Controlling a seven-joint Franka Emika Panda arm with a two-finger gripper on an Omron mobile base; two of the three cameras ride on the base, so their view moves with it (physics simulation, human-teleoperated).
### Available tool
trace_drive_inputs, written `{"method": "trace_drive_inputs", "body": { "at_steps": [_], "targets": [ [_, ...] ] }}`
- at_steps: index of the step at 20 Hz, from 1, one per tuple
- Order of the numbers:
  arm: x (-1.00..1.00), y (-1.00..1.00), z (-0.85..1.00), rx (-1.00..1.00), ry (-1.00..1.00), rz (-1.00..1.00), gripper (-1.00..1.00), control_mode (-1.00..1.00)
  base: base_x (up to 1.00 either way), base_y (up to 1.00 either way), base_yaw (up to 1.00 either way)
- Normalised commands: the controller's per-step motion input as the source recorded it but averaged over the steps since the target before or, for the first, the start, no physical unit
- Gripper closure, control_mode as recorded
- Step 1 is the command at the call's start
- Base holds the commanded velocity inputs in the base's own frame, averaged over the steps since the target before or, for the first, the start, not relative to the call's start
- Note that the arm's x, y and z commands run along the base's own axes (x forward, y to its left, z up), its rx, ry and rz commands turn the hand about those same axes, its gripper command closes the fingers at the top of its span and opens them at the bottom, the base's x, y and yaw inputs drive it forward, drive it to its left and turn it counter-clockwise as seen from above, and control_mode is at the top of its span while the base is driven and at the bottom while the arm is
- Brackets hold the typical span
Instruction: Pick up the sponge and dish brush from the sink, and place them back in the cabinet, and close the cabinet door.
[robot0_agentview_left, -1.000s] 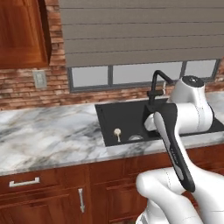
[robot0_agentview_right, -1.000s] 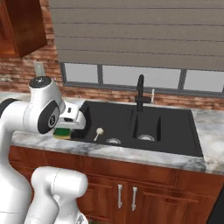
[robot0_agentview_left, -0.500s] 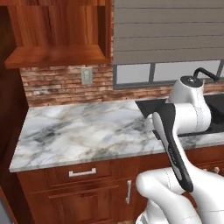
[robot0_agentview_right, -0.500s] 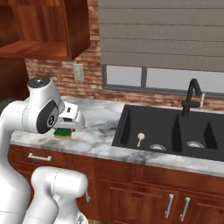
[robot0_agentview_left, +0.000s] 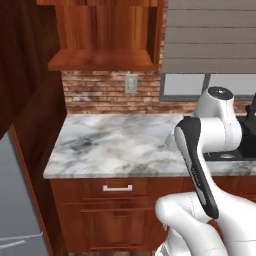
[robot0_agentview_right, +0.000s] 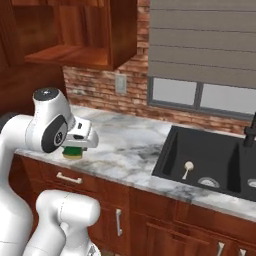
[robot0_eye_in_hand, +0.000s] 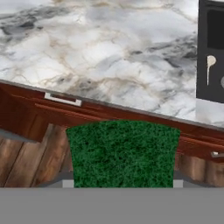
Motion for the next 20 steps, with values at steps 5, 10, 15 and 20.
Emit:
{"method": "trace_drive_inputs", "body": {
  "at_steps": [5,10,15,20],
  "targets": [
    [0.0,0.0,0.0,0.0,0.0,0.0,1.0,1.0,0.04,0.04,0.41],
    [0.0,0.0,0.0,0.0,0.0,0.0,1.0,1.0,0.22,0.03,0.36],
    [0.0,0.0,0.0,0.0,0.0,0.0,1.0,1.0,0.48,-0.01,0.16],
    [0.0,0.0,0.0,0.0,0.0,0.0,1.0,1.0,0.56,0.0,0.11]
  ]
}}
